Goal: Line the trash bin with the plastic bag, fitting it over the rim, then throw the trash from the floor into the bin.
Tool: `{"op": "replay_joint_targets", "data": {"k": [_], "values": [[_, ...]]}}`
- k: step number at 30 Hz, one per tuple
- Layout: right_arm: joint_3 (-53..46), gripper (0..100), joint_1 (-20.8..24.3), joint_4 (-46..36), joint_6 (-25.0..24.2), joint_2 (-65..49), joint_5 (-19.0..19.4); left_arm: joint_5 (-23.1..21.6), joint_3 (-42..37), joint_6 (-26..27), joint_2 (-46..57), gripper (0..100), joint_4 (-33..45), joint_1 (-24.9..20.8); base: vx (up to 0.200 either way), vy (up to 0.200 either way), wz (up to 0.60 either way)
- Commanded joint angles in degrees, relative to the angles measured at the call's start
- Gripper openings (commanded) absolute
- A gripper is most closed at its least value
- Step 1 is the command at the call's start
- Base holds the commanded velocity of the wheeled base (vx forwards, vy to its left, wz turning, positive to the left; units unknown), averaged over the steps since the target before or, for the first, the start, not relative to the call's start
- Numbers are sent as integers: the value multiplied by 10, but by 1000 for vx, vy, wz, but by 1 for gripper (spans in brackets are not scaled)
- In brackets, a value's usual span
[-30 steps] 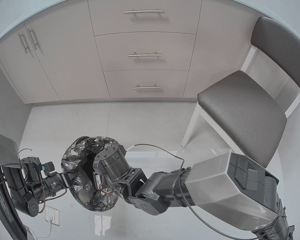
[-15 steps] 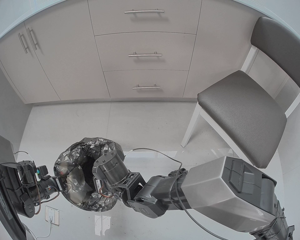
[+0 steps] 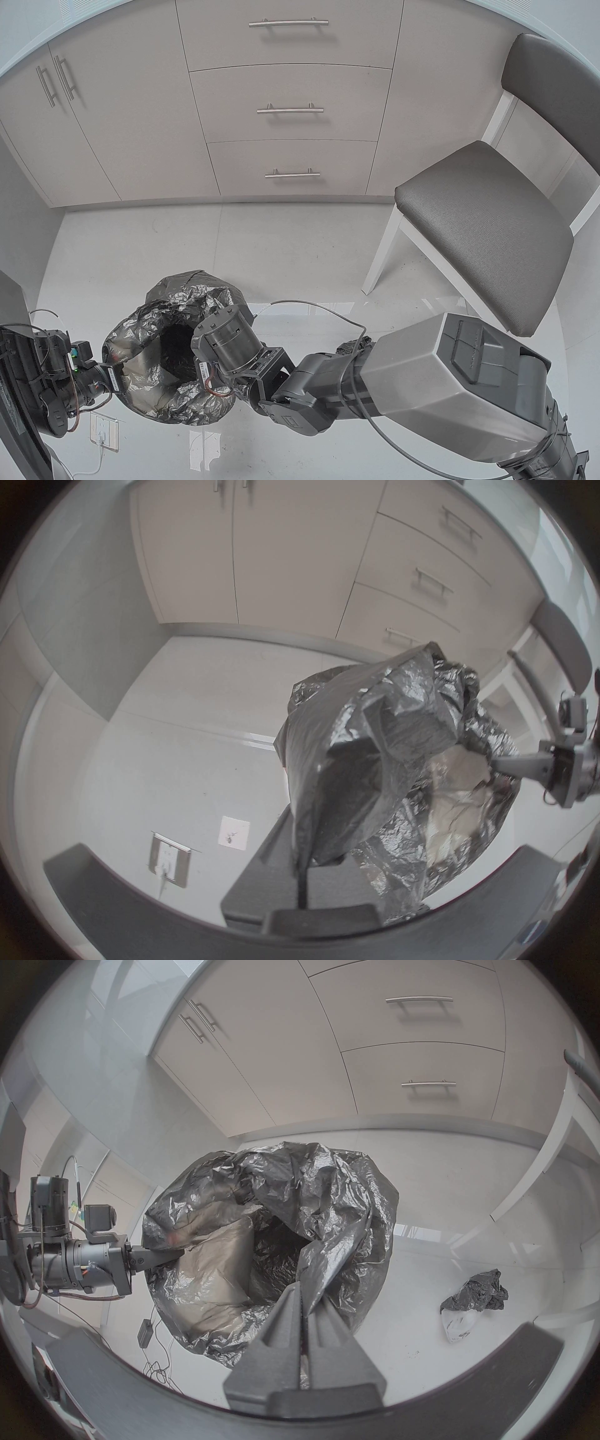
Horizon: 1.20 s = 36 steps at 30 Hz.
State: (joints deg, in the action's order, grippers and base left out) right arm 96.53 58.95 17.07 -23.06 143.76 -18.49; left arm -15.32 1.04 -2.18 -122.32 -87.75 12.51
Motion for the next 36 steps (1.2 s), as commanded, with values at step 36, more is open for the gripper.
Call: {"op": "replay_joint_targets", "data": {"k": [36], "values": [[-13, 0, -8, 2, 13, 46, -31, 3, 11, 22, -65, 0, -1, 38, 0, 0, 0]]}}
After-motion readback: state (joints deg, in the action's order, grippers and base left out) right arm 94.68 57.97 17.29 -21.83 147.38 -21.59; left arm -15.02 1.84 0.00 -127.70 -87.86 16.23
